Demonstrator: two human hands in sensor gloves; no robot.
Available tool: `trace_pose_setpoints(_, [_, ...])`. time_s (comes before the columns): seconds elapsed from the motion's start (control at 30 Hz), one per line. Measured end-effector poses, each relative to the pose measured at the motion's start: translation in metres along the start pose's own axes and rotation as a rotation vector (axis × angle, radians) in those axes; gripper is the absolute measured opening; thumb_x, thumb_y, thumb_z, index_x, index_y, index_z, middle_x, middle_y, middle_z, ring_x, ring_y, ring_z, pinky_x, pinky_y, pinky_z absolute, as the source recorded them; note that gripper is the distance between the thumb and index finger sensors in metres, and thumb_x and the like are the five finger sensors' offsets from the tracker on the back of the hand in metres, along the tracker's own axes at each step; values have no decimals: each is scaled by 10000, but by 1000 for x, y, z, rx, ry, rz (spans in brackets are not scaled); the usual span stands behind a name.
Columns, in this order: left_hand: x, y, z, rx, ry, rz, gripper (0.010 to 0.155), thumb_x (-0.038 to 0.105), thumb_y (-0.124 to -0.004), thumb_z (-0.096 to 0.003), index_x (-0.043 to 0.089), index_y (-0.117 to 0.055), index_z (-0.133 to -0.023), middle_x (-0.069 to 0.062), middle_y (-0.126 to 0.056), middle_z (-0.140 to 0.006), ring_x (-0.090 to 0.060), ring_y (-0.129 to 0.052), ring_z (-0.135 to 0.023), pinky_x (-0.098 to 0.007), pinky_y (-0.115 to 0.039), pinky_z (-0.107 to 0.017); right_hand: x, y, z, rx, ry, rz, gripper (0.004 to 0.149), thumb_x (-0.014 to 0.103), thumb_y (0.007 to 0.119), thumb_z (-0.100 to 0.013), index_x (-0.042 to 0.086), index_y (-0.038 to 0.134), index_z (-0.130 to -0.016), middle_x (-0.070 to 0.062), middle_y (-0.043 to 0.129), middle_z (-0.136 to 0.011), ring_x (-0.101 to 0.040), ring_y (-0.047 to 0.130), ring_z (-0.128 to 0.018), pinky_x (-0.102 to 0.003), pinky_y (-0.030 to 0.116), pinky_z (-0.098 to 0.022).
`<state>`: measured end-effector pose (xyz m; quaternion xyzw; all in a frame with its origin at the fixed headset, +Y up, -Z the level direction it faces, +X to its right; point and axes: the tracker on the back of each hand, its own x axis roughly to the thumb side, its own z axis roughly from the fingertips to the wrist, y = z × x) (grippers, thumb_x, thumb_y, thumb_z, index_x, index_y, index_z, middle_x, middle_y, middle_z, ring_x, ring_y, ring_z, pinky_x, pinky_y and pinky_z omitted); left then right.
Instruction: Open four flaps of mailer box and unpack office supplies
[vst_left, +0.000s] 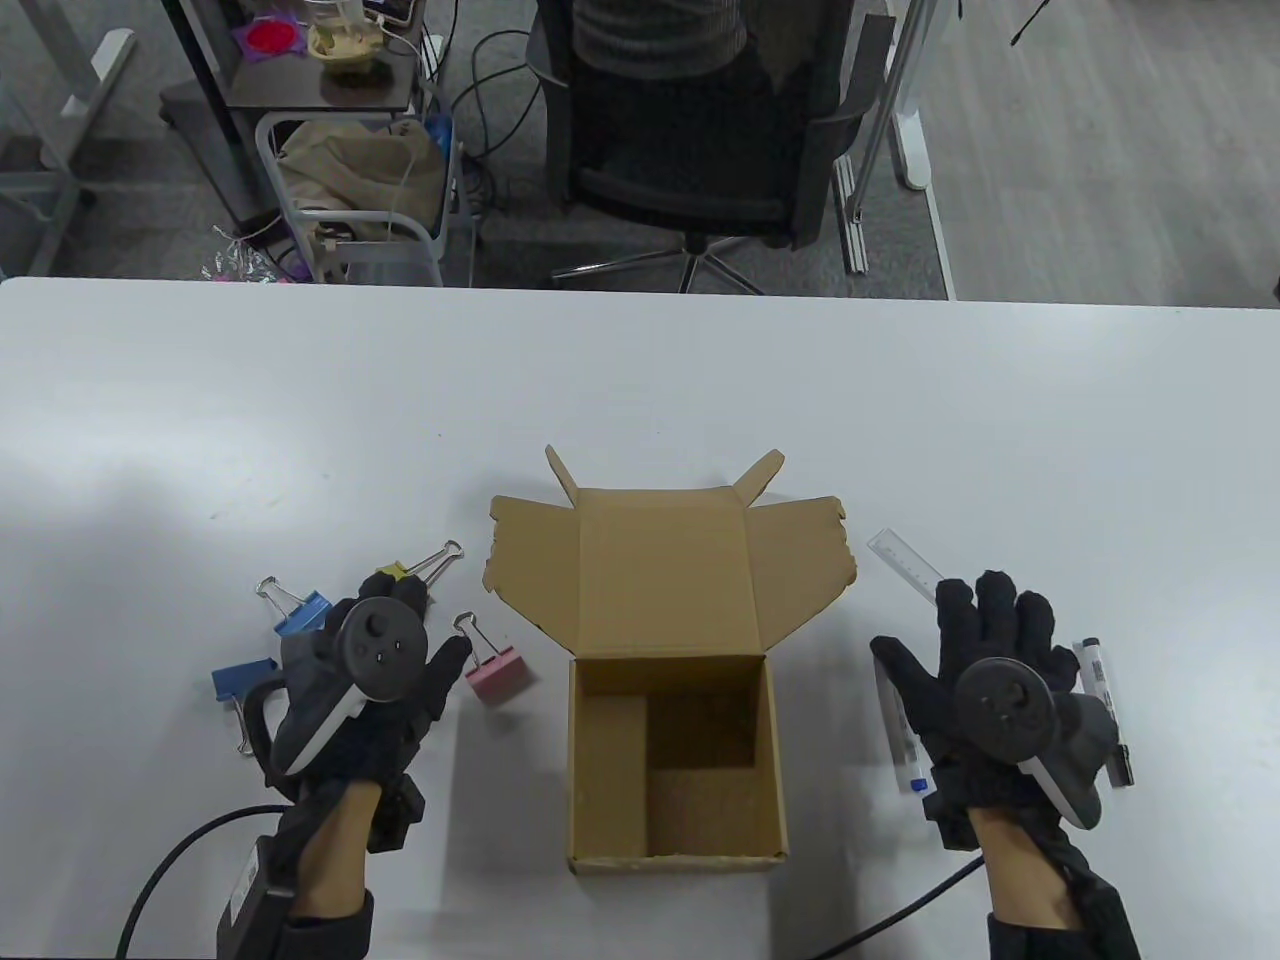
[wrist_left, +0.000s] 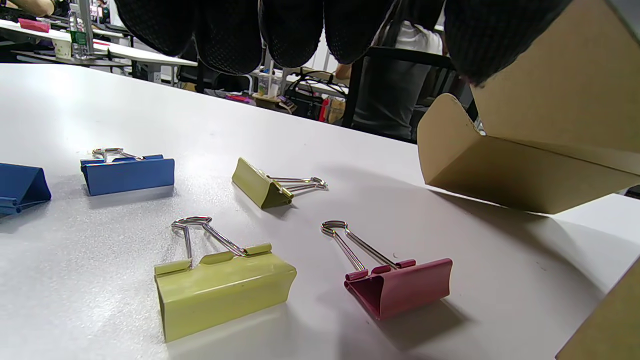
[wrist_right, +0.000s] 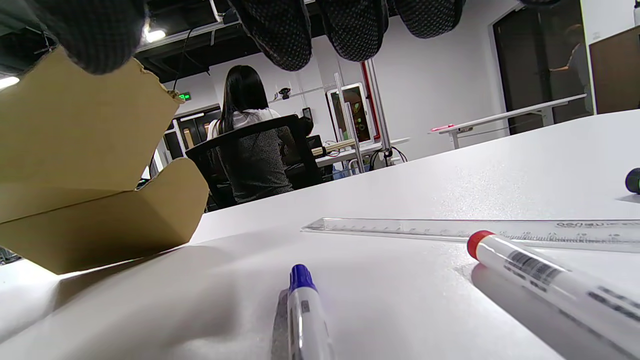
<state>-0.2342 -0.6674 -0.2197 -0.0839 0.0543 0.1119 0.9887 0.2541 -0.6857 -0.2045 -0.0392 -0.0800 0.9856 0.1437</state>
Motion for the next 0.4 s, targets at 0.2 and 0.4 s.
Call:
trace_pose_setpoints(0.2, [3, -1, 0, -6, -3, -10, 741, 578, -695, -530, 218, -467, -1135, -117, -471, -1240, -461, -558, -1114, -633, -508, -807, 1, 1, -1, 11, 0, 6, 806, 658, 677, -517, 136, 532, -1114, -307, 471, -1191, -633, 387, -1034, -862, 373, -592])
trace_pose_setpoints(0.4, [5, -3, -1, -13, -1, -23, 742, 579, -695, -528, 218, -467, -1135, -117, -471, -1241, -459, -558, -1115, -634, -507, -807, 1, 0, 0, 22, 6, 10, 805, 659, 676, -517, 139, 531, -1114, -306, 476, -1190, -633, 390, -1034, -863, 371, -590])
